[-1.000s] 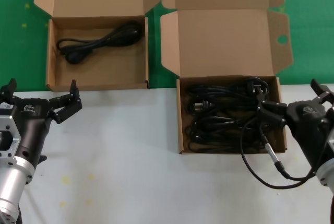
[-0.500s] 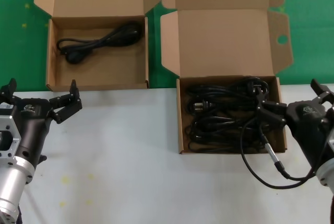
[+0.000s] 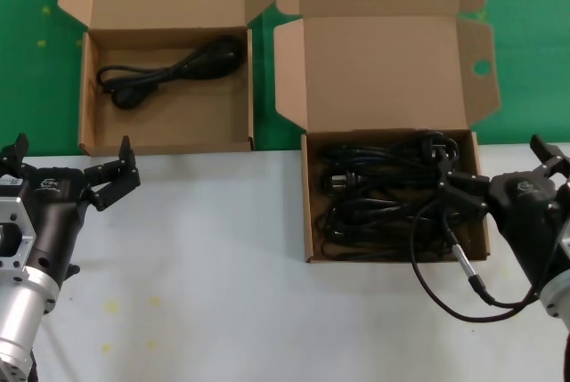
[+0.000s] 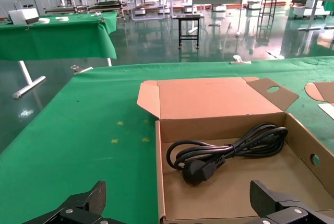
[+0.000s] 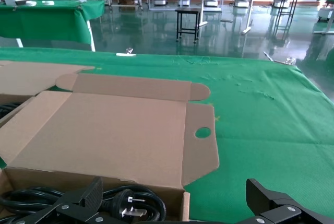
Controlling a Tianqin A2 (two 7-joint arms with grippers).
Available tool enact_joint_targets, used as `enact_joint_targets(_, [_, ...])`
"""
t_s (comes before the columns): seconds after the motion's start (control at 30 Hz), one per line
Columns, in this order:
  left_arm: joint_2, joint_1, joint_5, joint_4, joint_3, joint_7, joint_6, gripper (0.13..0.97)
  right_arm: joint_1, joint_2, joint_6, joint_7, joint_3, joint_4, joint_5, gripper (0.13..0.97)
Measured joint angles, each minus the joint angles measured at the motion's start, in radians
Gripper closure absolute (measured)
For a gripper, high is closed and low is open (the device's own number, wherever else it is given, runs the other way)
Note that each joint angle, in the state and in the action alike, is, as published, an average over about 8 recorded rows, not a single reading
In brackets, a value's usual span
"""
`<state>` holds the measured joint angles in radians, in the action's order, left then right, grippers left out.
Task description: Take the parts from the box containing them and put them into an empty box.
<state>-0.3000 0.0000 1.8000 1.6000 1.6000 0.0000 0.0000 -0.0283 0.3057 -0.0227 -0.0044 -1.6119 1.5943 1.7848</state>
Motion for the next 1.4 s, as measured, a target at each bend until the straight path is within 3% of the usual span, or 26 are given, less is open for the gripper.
enact_joint_targets(1.4, [0.000, 0.000, 0.000, 0.000, 0.000, 0.000, 0.000, 0.132, 0.000, 0.000, 0.000, 0.000, 0.000, 0.000, 0.000, 0.129])
